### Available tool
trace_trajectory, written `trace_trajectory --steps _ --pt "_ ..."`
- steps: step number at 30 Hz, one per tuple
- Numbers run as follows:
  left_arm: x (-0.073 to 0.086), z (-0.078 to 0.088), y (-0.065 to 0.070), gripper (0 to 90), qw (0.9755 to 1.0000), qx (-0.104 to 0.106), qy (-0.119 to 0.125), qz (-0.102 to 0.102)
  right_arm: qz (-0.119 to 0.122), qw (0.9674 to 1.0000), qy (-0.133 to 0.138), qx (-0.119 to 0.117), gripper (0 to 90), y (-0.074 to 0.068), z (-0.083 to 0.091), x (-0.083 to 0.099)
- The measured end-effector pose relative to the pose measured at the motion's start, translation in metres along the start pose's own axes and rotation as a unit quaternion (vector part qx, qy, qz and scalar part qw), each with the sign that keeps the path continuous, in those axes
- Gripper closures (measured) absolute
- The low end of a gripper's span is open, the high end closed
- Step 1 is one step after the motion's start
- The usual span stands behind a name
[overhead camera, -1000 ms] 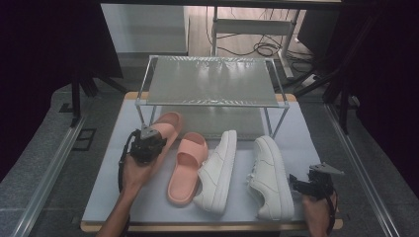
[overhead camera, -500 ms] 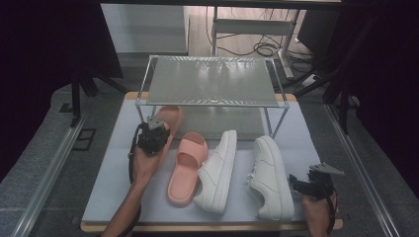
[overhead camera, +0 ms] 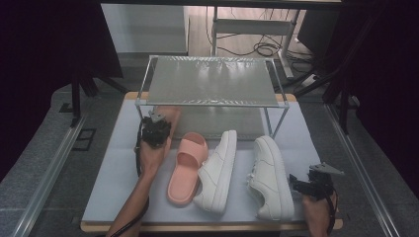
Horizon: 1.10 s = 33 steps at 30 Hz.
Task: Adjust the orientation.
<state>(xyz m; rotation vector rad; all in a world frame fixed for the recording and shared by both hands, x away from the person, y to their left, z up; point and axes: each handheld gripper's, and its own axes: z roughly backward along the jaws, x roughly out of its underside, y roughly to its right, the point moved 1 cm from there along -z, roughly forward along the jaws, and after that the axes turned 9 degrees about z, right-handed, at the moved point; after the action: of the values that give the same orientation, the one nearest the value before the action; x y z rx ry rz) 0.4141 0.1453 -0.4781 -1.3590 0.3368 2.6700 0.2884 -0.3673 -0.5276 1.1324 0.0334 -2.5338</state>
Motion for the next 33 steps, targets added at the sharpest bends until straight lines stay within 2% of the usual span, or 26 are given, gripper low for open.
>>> trace_trajectory --steps 1,3,9,12,17,22,26,33 --pt "0.000 -0.002 0.000 84.3 1.0000 -0.005 0.000 -0.005 0.000 1.0000 0.000 0.000 18.7 0.000 0.000 0.000" --pt "0.001 -0.006 0.000 83.6 1.0000 -0.001 -0.005 0.000 0.000 1.0000 0.000 0.000 18.7 0.000 0.000 0.000" --pt "0.002 -0.015 0.002 83.9 0.9999 -0.005 -0.013 0.001 0.000 1.0000 0.000 0.000 18.7 0.000 0.000 0.000" --pt "0.000 -0.014 0.004 77.1 0.9999 -0.002 -0.010 -0.003 0.000 1.0000 0.000 0.000 18.7 0.000 0.000 0.000" --pt "-0.006 -0.002 0.007 71.0 0.9999 0.000 0.002 -0.010 0.000 1.0000 0.000 0.000 18.7 0.000 0.000 0.000" --pt "-0.006 0.011 0.004 62.7 0.9998 0.011 -0.006 -0.016 0.000 1.0000 0.000 0.000 18.7 0.000 0.000 0.000" --pt "0.002 0.021 -0.003 58.4 0.9994 0.021 -0.017 -0.023 0.000 1.0000 0.000 0.000 18.7 0.000 0.000 0.000" --pt "0.020 0.042 -0.019 54.0 0.9984 0.052 -0.023 -0.008 0.000 1.0000 0.000 0.000 18.7 0.000 0.000 0.000"
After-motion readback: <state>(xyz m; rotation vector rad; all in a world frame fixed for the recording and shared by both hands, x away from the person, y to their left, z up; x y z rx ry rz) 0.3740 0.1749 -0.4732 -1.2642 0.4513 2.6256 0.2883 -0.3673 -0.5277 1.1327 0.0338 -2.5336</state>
